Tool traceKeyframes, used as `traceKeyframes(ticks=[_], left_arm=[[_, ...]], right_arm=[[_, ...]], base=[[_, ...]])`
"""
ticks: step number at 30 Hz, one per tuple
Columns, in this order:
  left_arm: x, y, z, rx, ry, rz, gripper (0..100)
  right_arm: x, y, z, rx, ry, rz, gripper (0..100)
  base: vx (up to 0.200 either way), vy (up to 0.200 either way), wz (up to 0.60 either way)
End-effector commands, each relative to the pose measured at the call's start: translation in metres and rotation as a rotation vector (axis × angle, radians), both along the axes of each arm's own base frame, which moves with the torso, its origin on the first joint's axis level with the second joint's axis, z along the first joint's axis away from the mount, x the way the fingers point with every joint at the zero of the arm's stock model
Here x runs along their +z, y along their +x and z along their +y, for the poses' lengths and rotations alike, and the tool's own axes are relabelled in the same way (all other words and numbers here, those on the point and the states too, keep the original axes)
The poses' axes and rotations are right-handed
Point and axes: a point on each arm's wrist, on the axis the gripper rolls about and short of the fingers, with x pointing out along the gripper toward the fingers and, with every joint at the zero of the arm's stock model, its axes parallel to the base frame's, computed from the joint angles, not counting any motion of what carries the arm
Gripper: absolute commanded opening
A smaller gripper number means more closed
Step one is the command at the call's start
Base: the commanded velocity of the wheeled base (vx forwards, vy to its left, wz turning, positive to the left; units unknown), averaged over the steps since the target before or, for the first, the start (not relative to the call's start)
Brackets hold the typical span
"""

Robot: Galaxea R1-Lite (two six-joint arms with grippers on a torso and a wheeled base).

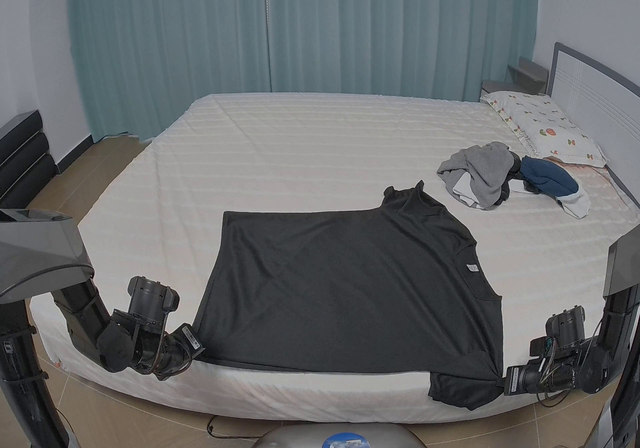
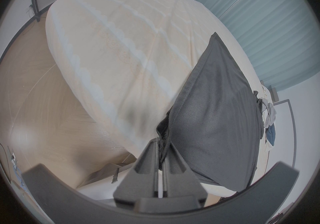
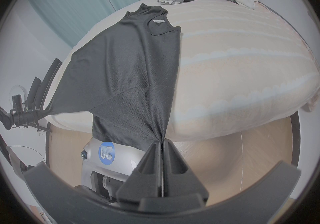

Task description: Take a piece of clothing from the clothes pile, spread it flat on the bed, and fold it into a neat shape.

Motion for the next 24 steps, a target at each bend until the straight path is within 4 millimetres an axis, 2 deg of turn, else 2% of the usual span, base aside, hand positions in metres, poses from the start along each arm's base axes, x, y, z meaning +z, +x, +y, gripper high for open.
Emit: traceKeyframes(ticks=[1, 7, 15, 16, 24], left_arm=[[0.0053, -0.0070, 0.0031, -0.020, 0.017, -0.003, 0], [-0.0005, -0.0149, 0.0044, -0.071, 0.062, 0.072, 0], [-0.0005, -0.0157, 0.0045, -0.073, 0.062, 0.074, 0], [-0.0005, -0.0158, 0.0042, -0.075, 0.062, 0.073, 100], [0.0054, -0.0134, 0.0048, -0.069, 0.053, 0.044, 100]], right_arm=[[0.0016, -0.0068, -0.0005, 0.002, -0.003, 0.025, 0], [-0.0001, -0.0086, 0.0005, 0.015, -0.005, 0.047, 0], [-0.0052, -0.0082, 0.0013, 0.018, -0.007, 0.065, 0], [-0.0047, -0.0076, 0.0011, 0.014, -0.003, 0.058, 100], [0.0044, 0.0007, -0.0068, -0.040, 0.007, -0.048, 100]], base=[[0.000, 0.000, 0.00], [0.000, 0.000, 0.00], [0.000, 0.000, 0.00], [0.000, 0.000, 0.00], [0.000, 0.000, 0.00]])
